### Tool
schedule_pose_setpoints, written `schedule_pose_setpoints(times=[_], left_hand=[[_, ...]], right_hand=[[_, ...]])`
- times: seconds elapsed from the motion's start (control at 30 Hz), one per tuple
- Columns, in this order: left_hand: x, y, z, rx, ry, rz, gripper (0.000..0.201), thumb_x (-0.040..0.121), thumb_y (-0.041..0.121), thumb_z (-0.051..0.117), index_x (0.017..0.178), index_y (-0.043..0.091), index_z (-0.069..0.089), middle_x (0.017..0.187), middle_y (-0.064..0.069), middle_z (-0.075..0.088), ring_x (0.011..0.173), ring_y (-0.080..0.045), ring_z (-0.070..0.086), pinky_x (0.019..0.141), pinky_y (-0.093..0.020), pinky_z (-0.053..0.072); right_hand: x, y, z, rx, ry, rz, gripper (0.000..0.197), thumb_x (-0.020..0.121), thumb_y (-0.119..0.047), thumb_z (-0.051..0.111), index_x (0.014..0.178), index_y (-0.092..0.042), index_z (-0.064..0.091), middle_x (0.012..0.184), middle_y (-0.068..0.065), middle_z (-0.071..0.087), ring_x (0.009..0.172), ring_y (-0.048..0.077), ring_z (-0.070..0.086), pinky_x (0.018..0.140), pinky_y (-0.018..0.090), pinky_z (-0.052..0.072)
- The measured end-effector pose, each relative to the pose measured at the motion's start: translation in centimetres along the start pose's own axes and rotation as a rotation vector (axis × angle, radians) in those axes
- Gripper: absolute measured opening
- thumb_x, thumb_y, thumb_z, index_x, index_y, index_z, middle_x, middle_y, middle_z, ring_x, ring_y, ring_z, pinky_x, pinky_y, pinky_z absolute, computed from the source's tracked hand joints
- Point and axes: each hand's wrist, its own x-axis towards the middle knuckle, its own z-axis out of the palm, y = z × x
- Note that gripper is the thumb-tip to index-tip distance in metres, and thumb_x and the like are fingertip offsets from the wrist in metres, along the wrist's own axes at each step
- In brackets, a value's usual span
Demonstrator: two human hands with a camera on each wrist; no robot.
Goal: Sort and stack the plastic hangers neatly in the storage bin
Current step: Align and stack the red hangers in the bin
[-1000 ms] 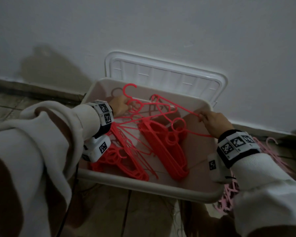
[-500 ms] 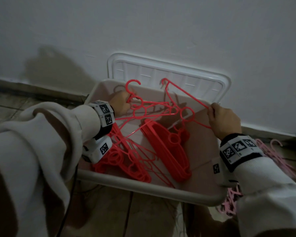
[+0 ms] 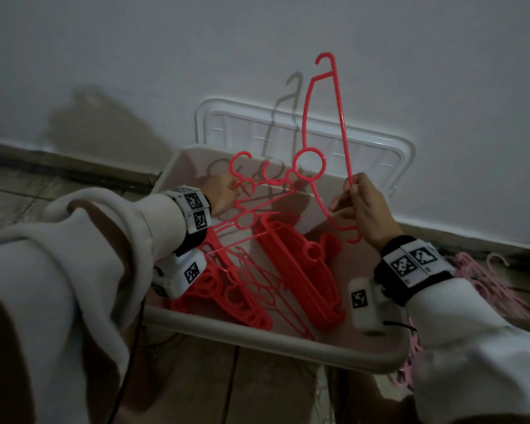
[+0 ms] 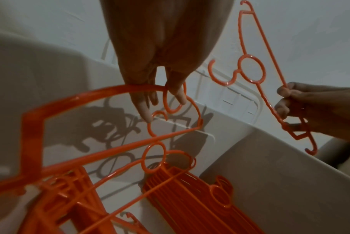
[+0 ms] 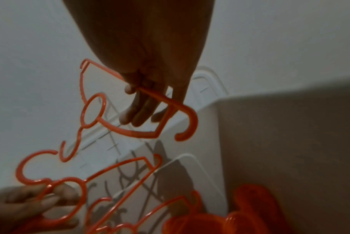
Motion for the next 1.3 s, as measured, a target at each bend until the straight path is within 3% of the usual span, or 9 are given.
schedule_pose_setpoints(times=[0.13, 0.23, 0.33, 0.5, 0.63, 0.83, 0.93, 1.03, 1.3], left_hand=[[-0.7, 0.8, -0.5, -0.375, -0.128, -0.148, 0.028, 0.096, 0.001, 0.040, 0.081, 0.019, 0.056, 0.084, -0.003, 0.058, 0.055, -0.011, 0.062, 0.045, -0.020, 0.046], [-1.7, 2.5, -0.3, -0.639, -0.276, -0.181, 0.015, 0.095, 0.006, 0.044, 0.092, 0.017, 0.053, 0.093, -0.001, 0.063, 0.070, -0.013, 0.069, 0.067, -0.030, 0.054], [-2.2, 3.3, -0.3, -0.770, -0.329, -0.181, 0.019, 0.095, 0.006, 0.040, 0.093, 0.018, 0.055, 0.095, -0.001, 0.060, 0.087, -0.018, 0.060, 0.083, -0.035, 0.047], [-2.4, 2.9, -0.1, -0.894, -0.244, -0.215, 0.021, 0.096, 0.008, 0.038, 0.090, 0.013, 0.057, 0.084, 0.000, 0.062, 0.076, -0.016, 0.063, 0.089, -0.037, 0.045], [-2.7, 2.9, -0.6, -0.912, -0.153, -0.250, 0.022, 0.088, 0.009, 0.037, 0.097, 0.013, 0.058, 0.088, -0.004, 0.059, 0.076, -0.020, 0.062, 0.074, -0.033, 0.049], [-2.6, 1.5, -1.2, -0.472, 0.004, -0.135, 0.016, 0.091, 0.005, 0.049, 0.081, 0.005, 0.062, 0.067, -0.008, 0.063, 0.056, -0.016, 0.060, 0.042, -0.017, 0.039], [-2.9, 0.7, -2.0, -0.497, 0.027, -0.161, 0.016, 0.093, 0.001, 0.043, 0.087, 0.004, 0.057, 0.051, 0.006, 0.066, 0.038, -0.006, 0.057, 0.038, -0.016, 0.035], [-3.2, 0.4, -2.6, -0.509, 0.078, -0.154, 0.019, 0.096, 0.001, 0.041, 0.082, 0.010, 0.051, 0.053, 0.004, 0.067, 0.033, -0.006, 0.055, 0.031, -0.013, 0.033], [-4.0, 0.3, -3.7, -0.568, 0.151, -0.216, 0.024, 0.100, 0.006, 0.034, 0.077, 0.008, 0.042, 0.076, -0.011, 0.054, 0.029, -0.002, 0.052, 0.028, -0.010, 0.031]], right_hand=[[-0.2, -0.8, 2.6, 0.441, -0.083, 0.234, 0.026, 0.102, -0.016, 0.025, 0.079, -0.018, 0.036, 0.057, -0.001, 0.065, 0.047, 0.008, 0.062, 0.041, 0.021, 0.049], [-0.7, -0.8, 5.2, 0.637, -0.130, 0.365, 0.025, 0.102, -0.016, 0.025, 0.080, -0.017, 0.035, 0.060, 0.003, 0.066, 0.049, 0.011, 0.065, 0.043, 0.024, 0.053], [-0.9, -0.4, 7.8, 0.645, -0.230, 0.430, 0.026, 0.103, -0.014, 0.018, 0.080, -0.018, 0.030, 0.059, 0.001, 0.070, 0.053, 0.009, 0.067, 0.044, 0.025, 0.054], [-0.2, -0.8, 10.9, 0.559, -0.378, 0.489, 0.022, 0.101, -0.007, 0.022, 0.108, -0.009, 0.043, 0.053, -0.001, 0.067, 0.047, 0.009, 0.065, 0.046, 0.023, 0.053], [-0.2, -1.0, 12.2, 0.533, -0.533, 0.594, 0.026, 0.099, -0.002, 0.032, 0.084, -0.008, 0.052, 0.049, 0.003, 0.065, 0.044, 0.011, 0.064, 0.049, 0.024, 0.055], [0.3, -1.0, 12.3, 0.262, -0.809, 0.584, 0.025, 0.096, 0.002, 0.037, 0.081, -0.005, 0.056, 0.061, 0.001, 0.071, 0.057, 0.010, 0.069, 0.054, 0.019, 0.055], [1.9, -0.5, 11.3, -0.356, -0.824, 0.350, 0.016, 0.091, -0.001, 0.049, 0.099, 0.004, 0.063, 0.092, 0.011, 0.070, 0.086, 0.021, 0.066, 0.063, 0.020, 0.047], [2.8, 0.2, 10.3, -0.927, -0.767, 0.135, 0.038, 0.093, -0.016, 0.051, 0.128, -0.001, 0.049, 0.131, 0.017, 0.053, 0.120, 0.028, 0.051, 0.092, 0.027, 0.038], [1.6, 4.8, 15.9, -0.951, -1.242, 0.237, 0.070, 0.079, -0.017, 0.072, 0.138, -0.009, 0.034, 0.133, 0.013, 0.050, 0.123, 0.027, 0.048, 0.094, 0.029, 0.039]])
